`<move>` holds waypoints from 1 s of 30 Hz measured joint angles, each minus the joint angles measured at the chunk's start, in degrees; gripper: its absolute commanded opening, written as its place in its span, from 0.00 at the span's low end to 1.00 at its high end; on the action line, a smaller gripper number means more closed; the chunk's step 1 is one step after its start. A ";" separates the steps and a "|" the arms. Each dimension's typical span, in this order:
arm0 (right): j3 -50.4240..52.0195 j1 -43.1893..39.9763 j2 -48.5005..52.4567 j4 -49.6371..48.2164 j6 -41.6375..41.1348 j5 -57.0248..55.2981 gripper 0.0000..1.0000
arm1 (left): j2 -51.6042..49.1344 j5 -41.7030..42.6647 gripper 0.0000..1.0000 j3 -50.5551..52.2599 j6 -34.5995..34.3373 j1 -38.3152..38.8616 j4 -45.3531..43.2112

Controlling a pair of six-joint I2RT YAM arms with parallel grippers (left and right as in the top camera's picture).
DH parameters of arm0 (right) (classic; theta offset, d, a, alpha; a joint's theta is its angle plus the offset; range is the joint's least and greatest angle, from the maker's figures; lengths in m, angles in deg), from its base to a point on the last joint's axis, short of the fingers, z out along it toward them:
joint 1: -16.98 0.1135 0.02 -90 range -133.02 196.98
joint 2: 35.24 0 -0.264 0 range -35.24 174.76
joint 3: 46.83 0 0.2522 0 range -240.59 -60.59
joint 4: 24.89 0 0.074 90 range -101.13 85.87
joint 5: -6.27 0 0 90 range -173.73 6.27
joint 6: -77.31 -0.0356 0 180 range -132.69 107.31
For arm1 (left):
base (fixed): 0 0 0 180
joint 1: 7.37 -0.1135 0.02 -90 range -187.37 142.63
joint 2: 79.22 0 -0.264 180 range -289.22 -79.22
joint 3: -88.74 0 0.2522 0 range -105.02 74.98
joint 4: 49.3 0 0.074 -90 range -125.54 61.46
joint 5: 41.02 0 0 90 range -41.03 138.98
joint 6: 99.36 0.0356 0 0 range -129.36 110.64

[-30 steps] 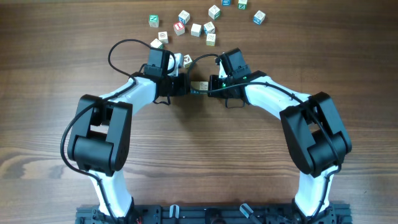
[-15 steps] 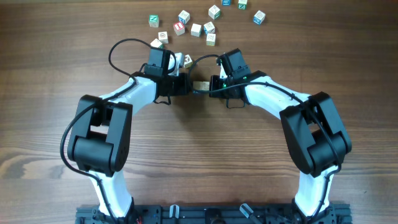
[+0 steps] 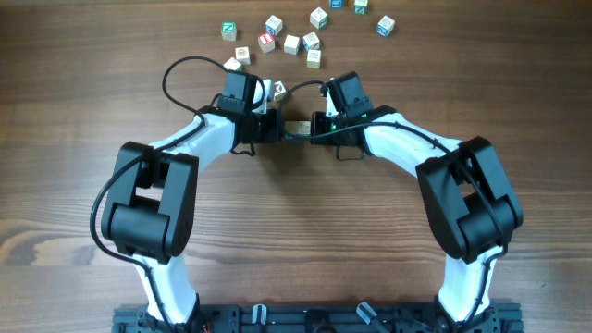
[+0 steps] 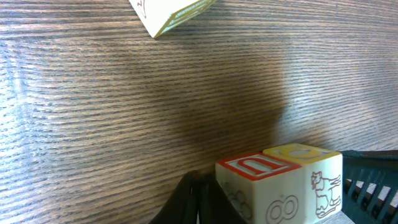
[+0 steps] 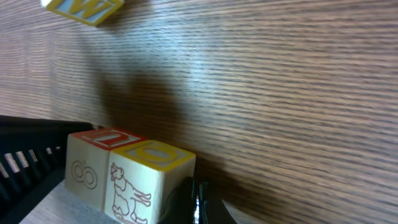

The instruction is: Form a horizontal line

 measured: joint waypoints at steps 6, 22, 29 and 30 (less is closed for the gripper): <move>0.00 0.00 0.00 -0.20 0.31 0.42 0.04 | 0.02 -0.11 0.04 0.00 -0.02 0.00 0.07; -0.98 -1.60 0.00 4.02 0.74 -2.49 0.05 | 0.92 -4.35 0.04 -0.46 -0.50 -0.63 3.43; -5.40 -8.15 -2.56 12.22 4.50 -4.46 0.41 | 3.96 -8.66 0.04 0.66 -0.50 -4.87 9.16; -5.99 -8.83 -3.58 12.26 4.87 -4.70 0.47 | 4.79 -9.49 0.05 1.20 -0.48 -5.38 9.84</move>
